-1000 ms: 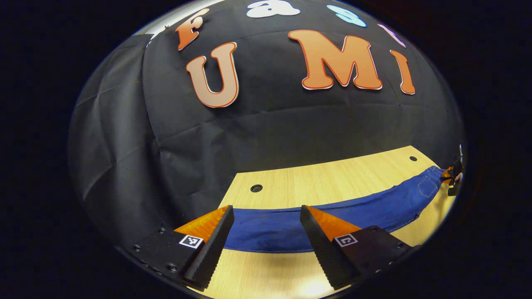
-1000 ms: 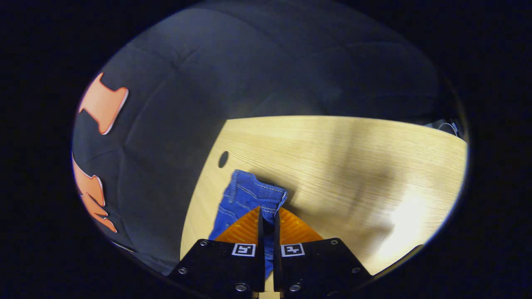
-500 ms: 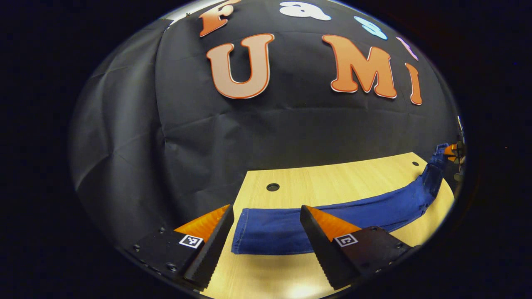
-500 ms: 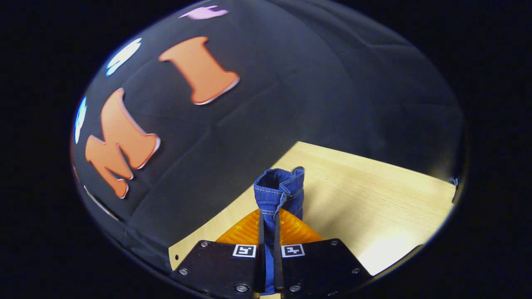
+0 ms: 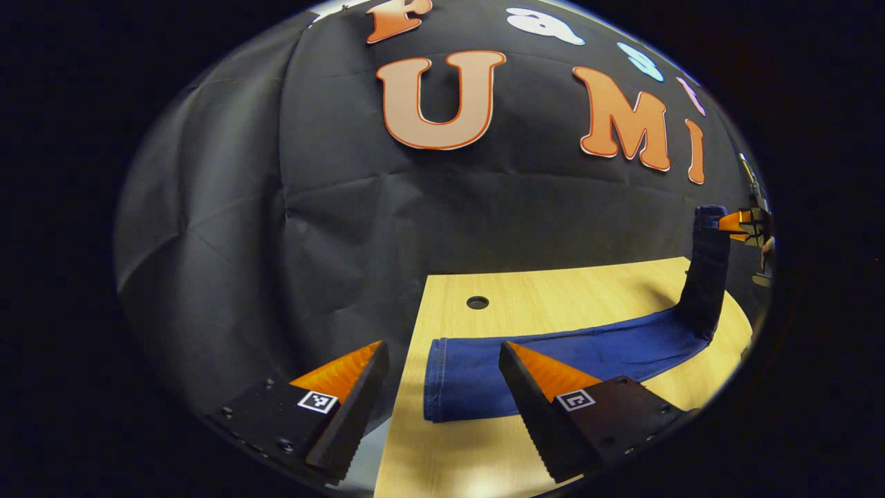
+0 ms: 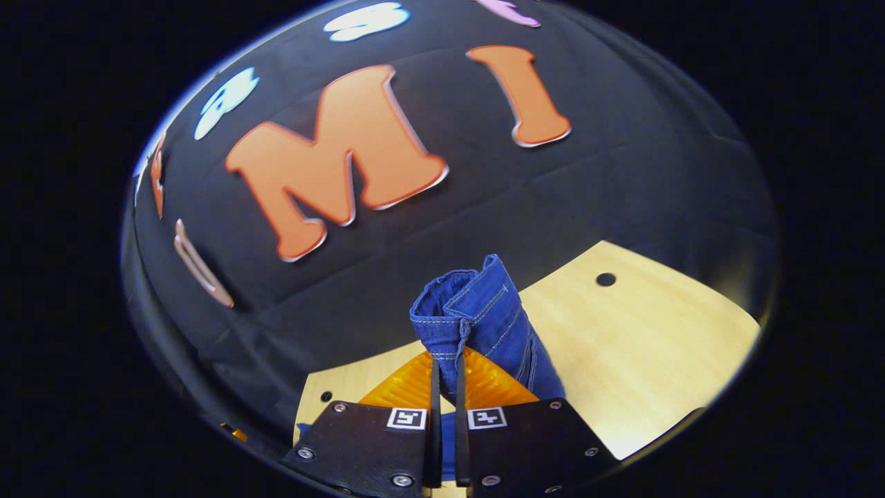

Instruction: Grasp the waist and the cuffs of the jeans and fold them to make the two legs overlap; first hold the waist and fold one-third of the jeans toward the cuffs, then hold the cuffs and fold the remaining one-third in the same direction to finish folding.

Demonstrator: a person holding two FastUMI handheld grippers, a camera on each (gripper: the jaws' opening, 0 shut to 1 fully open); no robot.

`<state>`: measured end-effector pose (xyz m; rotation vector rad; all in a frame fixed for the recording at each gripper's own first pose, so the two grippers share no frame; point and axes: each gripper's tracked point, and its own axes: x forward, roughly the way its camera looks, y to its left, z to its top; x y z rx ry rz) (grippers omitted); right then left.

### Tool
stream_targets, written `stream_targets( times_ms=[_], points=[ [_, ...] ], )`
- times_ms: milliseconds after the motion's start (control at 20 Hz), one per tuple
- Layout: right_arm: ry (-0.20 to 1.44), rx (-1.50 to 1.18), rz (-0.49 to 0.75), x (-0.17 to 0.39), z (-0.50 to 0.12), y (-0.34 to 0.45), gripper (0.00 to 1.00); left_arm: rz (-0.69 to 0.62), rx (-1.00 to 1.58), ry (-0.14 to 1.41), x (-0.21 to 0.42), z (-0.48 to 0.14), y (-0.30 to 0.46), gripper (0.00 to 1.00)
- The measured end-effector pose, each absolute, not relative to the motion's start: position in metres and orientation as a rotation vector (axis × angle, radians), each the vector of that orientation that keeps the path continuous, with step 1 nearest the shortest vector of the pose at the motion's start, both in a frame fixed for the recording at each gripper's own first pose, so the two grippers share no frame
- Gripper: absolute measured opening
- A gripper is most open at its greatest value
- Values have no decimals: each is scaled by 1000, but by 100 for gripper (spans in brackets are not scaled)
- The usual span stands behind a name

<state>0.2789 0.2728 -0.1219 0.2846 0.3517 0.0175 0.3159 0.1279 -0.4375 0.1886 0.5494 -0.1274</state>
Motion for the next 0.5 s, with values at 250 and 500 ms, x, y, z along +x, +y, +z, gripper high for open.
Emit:
stream_targets(
  times_ms=[250, 500],
  points=[
    [484, 152, 122, 274, -189, 359, 8, -122, 195, 566, 316, -447, 165, 99],
    [647, 55, 197, 291, -266, 395, 8, -112, 190, 593, 318, -462, 188, 98]
  ],
)
